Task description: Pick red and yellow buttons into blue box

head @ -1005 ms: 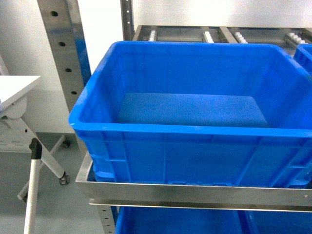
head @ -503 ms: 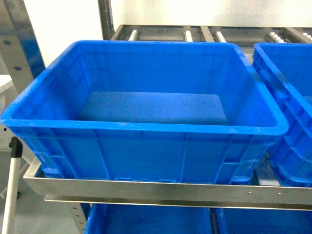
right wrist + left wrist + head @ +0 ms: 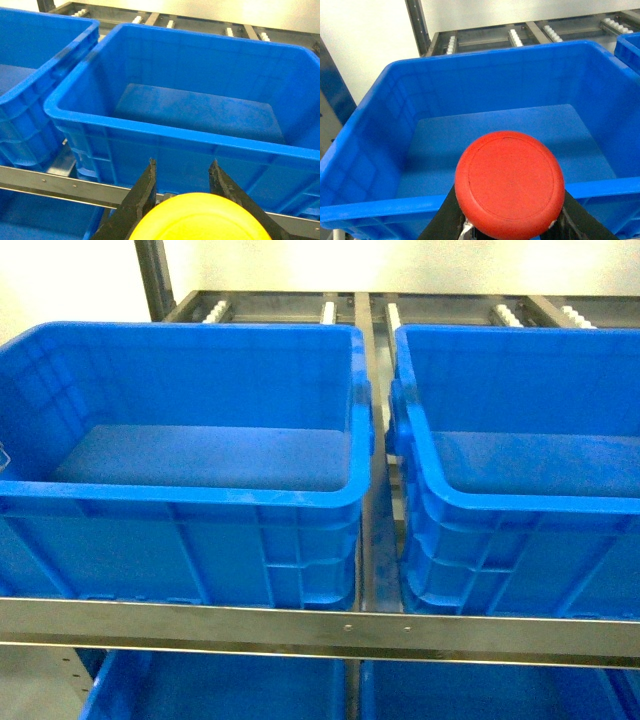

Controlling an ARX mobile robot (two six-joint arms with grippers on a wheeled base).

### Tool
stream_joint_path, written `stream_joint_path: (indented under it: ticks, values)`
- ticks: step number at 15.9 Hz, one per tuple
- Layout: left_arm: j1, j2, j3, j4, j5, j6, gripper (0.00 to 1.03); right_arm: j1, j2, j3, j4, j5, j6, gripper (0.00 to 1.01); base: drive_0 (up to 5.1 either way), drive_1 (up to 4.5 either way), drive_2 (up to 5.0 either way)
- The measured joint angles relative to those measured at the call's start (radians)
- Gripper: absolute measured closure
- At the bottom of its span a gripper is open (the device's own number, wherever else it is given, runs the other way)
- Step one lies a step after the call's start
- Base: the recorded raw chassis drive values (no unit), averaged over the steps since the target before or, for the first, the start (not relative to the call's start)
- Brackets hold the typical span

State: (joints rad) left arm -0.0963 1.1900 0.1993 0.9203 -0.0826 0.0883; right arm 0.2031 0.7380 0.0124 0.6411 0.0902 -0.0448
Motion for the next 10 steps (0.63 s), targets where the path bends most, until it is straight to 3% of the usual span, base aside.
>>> stream_joint_path:
  ticks: [8,10]
  values:
    - [0.001,0.0,0.0,0.0,-0.003,0.0,0.78,0.0,0.0,0.0,-0.001,0.0,0.0,0.73,5.0,-2.4,-2.4]
    - [0.001,0.001,0.0,-0.004,-0.003,0.0,0.78,0.0,0.0,0.0,0.001,0.001,0.0,0.73,0.0,0.0,0.0]
